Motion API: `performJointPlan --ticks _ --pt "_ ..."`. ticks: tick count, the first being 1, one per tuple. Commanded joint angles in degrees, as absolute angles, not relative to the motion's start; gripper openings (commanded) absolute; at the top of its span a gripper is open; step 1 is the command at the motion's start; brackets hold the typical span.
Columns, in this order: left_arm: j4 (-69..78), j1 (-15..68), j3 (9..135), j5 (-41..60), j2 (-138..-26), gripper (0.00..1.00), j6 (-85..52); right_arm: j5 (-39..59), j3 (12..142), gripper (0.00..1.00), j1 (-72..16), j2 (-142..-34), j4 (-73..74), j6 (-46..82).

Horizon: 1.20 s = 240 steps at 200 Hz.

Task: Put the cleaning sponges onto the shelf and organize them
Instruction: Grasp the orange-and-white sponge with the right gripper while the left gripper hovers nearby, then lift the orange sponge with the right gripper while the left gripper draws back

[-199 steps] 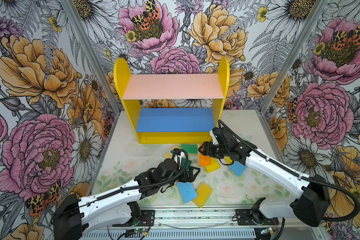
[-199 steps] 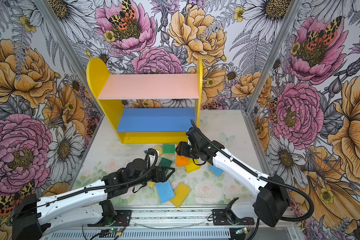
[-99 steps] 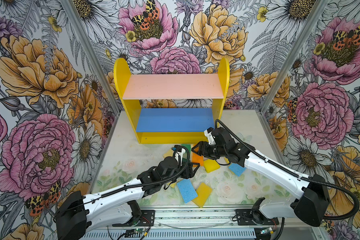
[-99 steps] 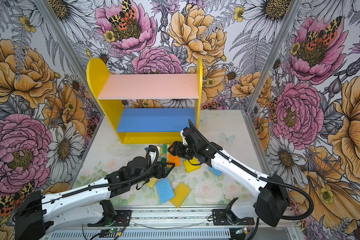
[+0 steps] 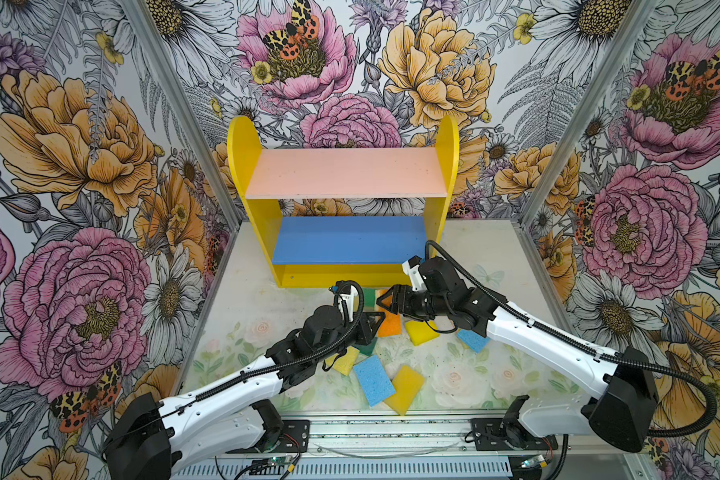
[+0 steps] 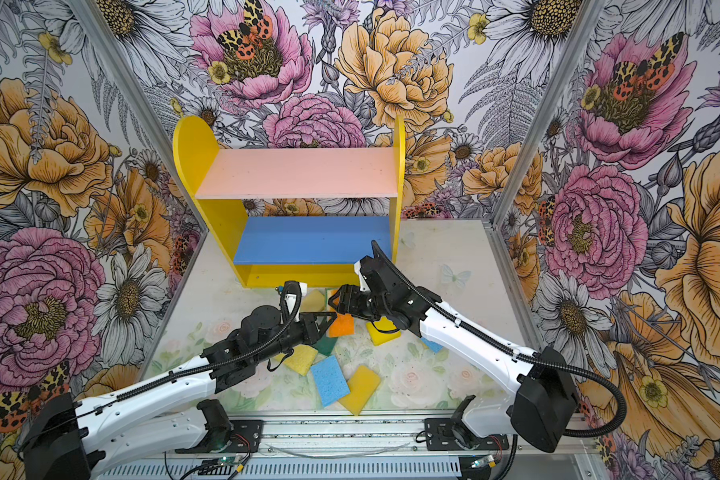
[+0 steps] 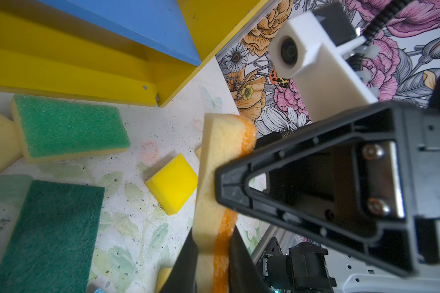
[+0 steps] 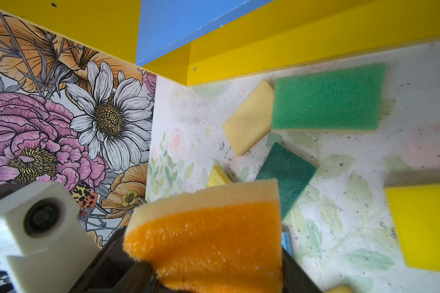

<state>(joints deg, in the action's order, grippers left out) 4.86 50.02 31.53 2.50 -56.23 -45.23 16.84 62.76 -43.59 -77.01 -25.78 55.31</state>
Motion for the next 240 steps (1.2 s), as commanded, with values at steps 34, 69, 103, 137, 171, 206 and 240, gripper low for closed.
performJointPlan --ticks 34,69,103,137,171,206,240 --pt "3.5 44.8 28.5 7.6 -51.0 0.16 -47.2 19.7 63.5 0.89 -39.0 -73.2 -23.8 49.7" --pt "-2.7 35.7 27.4 14.1 -43.3 0.17 -49.5 25.9 61.8 0.89 -35.9 -71.1 -23.7 45.4" --pt "-2.0 23.1 24.5 28.6 -38.3 0.17 -57.5 27.5 60.1 0.86 -39.5 -72.2 -21.8 42.7" --pt "4.0 16.7 22.3 37.9 -38.2 0.17 -64.3 30.4 59.7 0.77 -41.8 -74.5 -14.1 44.3" --pt "5.7 15.2 22.2 40.5 -38.3 0.17 -66.0 31.5 62.2 0.68 -43.9 -78.4 -12.1 44.6" --pt "7.9 14.4 21.8 41.6 -38.3 0.17 -67.5 31.5 63.0 0.62 -45.2 -80.8 -11.8 45.2" --pt "8.8 14.2 21.2 41.7 -38.7 0.16 -67.7 31.5 63.9 0.55 -47.0 -81.7 -11.0 45.6"
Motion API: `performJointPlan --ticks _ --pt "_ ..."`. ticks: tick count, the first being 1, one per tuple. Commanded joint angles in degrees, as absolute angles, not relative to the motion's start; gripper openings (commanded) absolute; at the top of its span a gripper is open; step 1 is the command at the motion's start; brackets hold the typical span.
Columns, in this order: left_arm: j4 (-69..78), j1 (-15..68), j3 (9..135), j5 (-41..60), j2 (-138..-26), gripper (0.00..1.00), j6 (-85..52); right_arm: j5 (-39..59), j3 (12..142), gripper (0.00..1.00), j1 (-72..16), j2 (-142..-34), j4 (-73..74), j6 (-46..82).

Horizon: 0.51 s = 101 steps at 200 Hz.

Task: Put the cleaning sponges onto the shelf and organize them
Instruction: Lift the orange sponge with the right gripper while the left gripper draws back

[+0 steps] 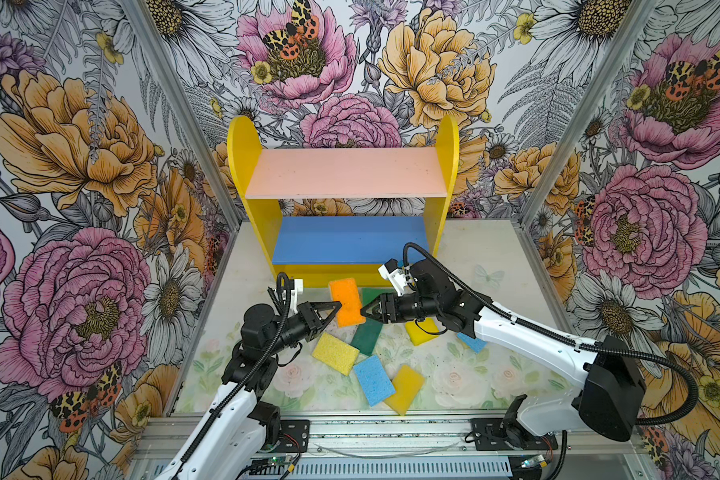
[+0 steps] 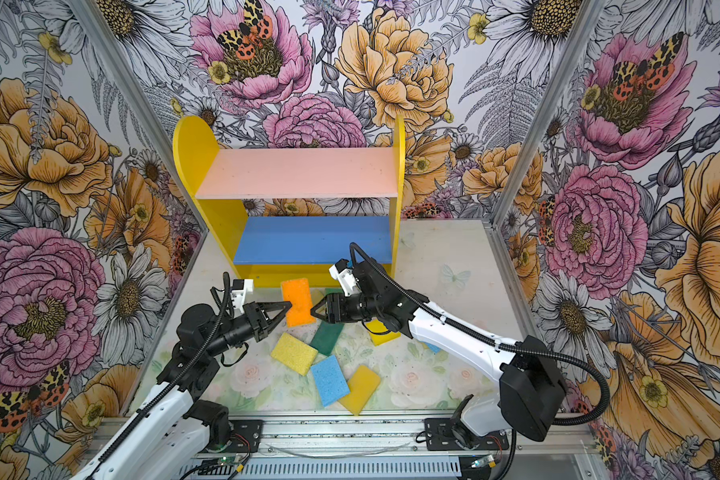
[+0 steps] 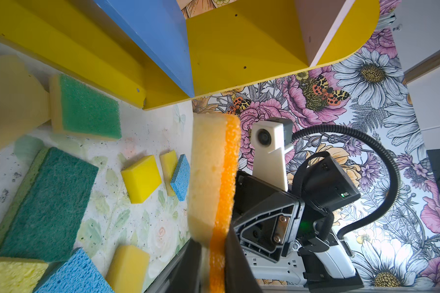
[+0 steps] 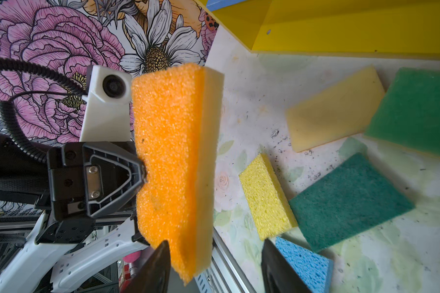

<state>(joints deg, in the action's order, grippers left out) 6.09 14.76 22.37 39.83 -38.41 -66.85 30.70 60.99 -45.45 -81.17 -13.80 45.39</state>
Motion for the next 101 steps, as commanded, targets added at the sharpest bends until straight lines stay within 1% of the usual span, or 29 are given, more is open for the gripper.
performJointPlan --ticks 1,37,101 --pt "8.8 14.2 21.2 41.6 -38.7 0.16 -67.7 31.5 63.9 0.55 -47.1 -81.7 -11.0 45.6" --pt "10.0 14.1 20.7 41.7 -39.2 0.16 -68.0 31.6 65.2 0.46 -48.5 -83.3 -10.5 46.1" --pt "10.0 13.4 20.3 42.2 -38.6 0.16 -68.2 30.8 65.5 0.2 -49.5 -83.9 -10.2 47.4"
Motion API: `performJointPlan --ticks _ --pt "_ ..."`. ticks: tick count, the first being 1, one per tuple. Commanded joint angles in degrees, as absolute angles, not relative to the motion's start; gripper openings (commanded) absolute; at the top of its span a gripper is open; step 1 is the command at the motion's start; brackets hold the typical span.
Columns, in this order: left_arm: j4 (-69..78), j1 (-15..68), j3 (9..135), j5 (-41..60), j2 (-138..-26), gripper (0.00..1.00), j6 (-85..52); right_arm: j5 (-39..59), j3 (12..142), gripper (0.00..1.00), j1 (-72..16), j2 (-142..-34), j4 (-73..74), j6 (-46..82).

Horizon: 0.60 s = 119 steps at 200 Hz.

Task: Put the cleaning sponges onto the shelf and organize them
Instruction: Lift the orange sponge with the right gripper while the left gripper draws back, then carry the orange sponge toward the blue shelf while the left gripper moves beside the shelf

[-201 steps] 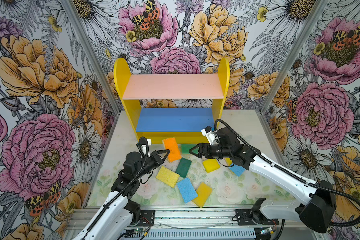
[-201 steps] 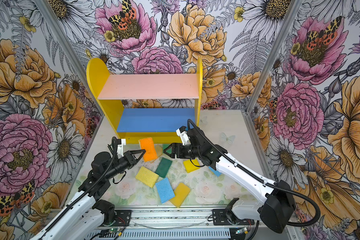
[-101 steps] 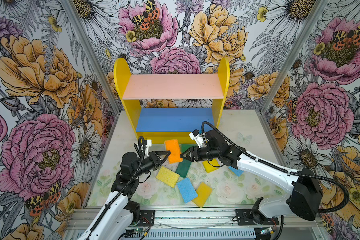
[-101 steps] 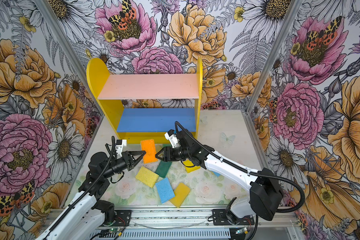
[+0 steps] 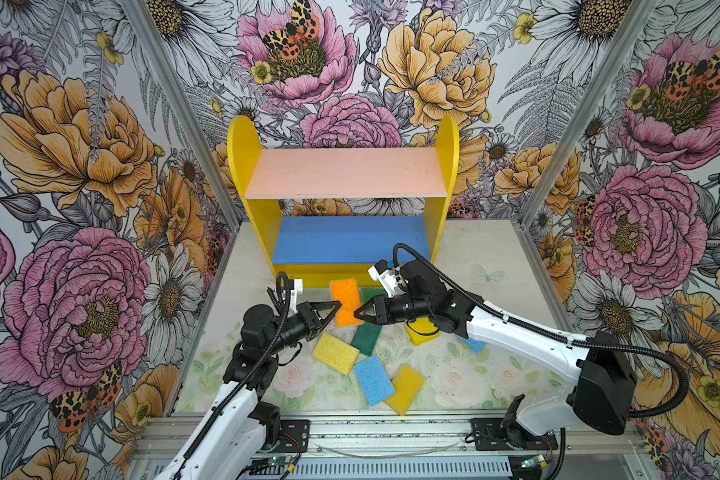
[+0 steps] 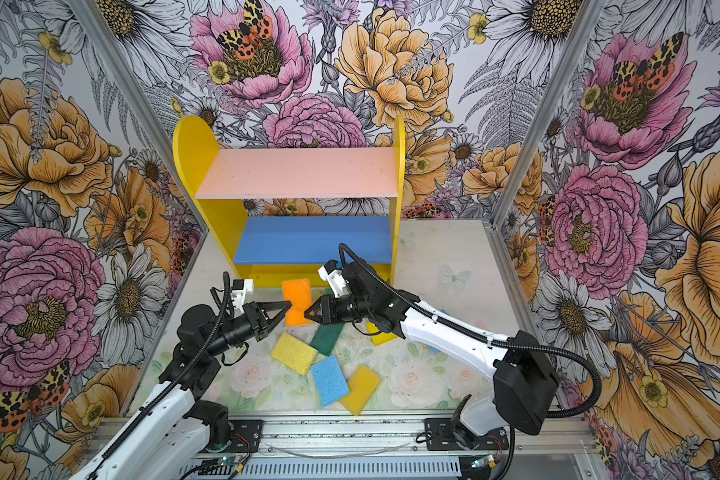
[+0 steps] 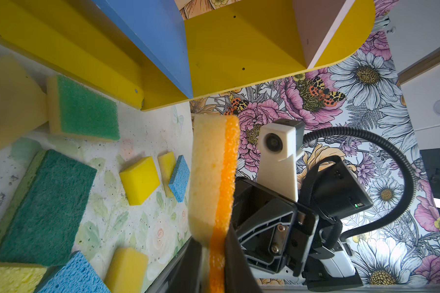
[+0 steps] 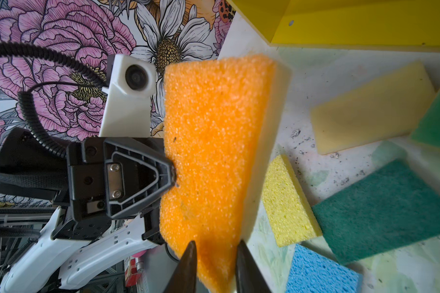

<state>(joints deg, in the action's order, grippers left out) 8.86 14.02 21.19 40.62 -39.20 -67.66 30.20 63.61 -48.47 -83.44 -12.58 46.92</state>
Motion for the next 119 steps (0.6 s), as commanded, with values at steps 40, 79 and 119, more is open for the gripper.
performJointPlan --ticks 40,79,119 --pt "7.1 12.0 21.0 43.4 -37.9 0.43 -66.8 27.0 66.0 0.0 -49.5 -84.3 -10.1 49.2" --pt "-25.8 5.8 28.8 32.5 -26.0 0.95 -51.4 18.4 69.3 0.0 -49.3 -87.7 -8.7 51.3" --pt "-48.1 2.8 34.3 10.9 -12.7 0.99 -48.7 14.8 79.7 0.0 -49.1 -99.3 -3.6 53.6"
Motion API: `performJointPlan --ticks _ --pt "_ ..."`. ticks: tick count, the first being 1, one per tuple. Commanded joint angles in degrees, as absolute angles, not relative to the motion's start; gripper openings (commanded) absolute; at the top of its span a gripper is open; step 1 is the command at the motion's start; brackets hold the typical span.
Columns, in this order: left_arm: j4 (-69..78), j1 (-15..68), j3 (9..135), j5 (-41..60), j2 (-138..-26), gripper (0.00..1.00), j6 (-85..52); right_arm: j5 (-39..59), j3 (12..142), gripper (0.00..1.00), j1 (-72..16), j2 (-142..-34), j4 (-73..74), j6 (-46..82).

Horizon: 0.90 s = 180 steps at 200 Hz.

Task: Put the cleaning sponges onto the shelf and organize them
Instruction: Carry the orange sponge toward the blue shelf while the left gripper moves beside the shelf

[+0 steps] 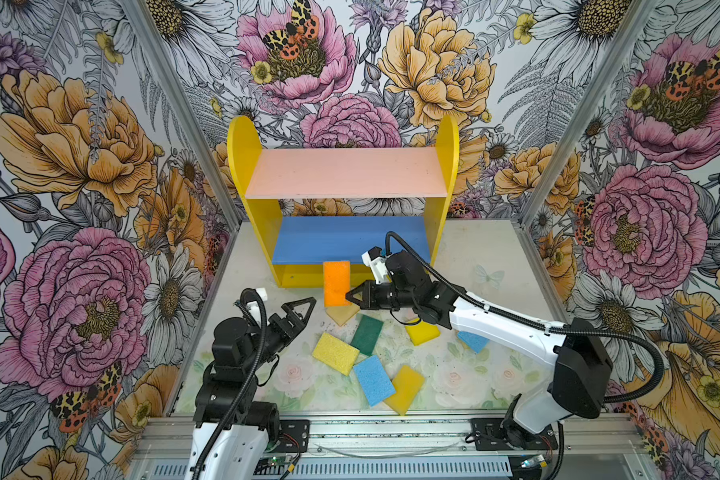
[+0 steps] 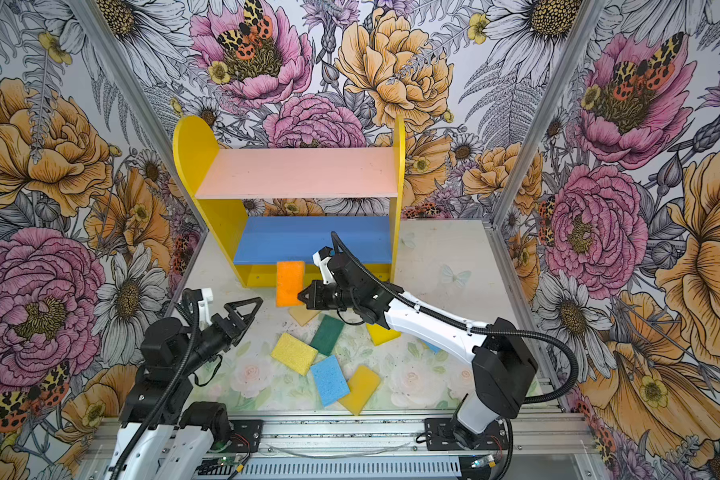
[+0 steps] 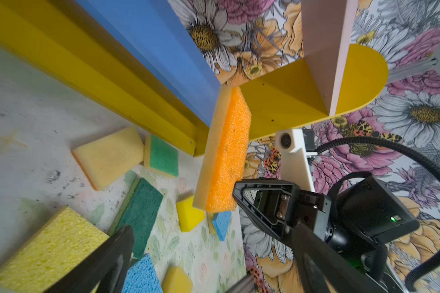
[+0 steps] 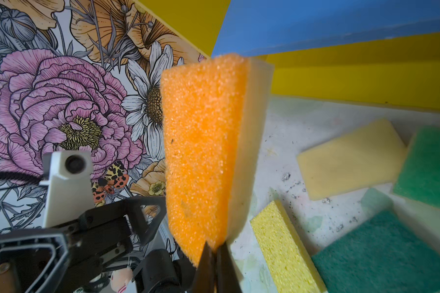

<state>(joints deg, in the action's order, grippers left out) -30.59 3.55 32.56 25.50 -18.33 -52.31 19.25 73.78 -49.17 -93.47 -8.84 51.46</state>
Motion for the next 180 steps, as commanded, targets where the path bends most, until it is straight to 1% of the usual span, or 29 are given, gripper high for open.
performJointPlan --ticks 1,8,34,57,96,131,156,180 --pt "-48.4 2.8 34.4 10.5 -12.4 0.99 -48.8 14.7 80.0 0.0 -49.1 -99.6 -3.5 53.7" --pt "-50.4 2.8 34.8 7.4 -10.9 0.99 -49.9 13.9 81.7 0.0 -49.0 -101.4 -2.4 54.2" --pt "-54.1 2.8 36.6 0.6 -6.6 0.99 -51.2 12.0 87.6 0.0 -48.6 -107.7 0.2 55.1" --pt "-54.4 2.8 38.5 -3.4 -7.7 0.99 -49.5 11.9 89.7 0.0 -48.3 -109.8 0.6 55.8" --pt "-46.0 2.3 40.7 -3.8 -21.4 0.99 -43.3 11.7 86.6 0.0 -48.3 -106.3 -1.2 54.3" --pt "-37.0 0.7 45.2 -6.0 -35.2 0.99 -34.0 12.5 77.6 0.0 -47.9 -99.5 -1.8 54.7" --pt "-32.0 -3.6 49.8 -3.9 -45.6 0.99 -27.4 14.9 71.0 0.0 -47.5 -95.1 -1.8 55.2" --pt "-22.6 -7.1 51.0 1.6 -52.2 0.99 -23.8 15.7 66.1 0.0 -47.0 -90.2 -1.8 54.6"
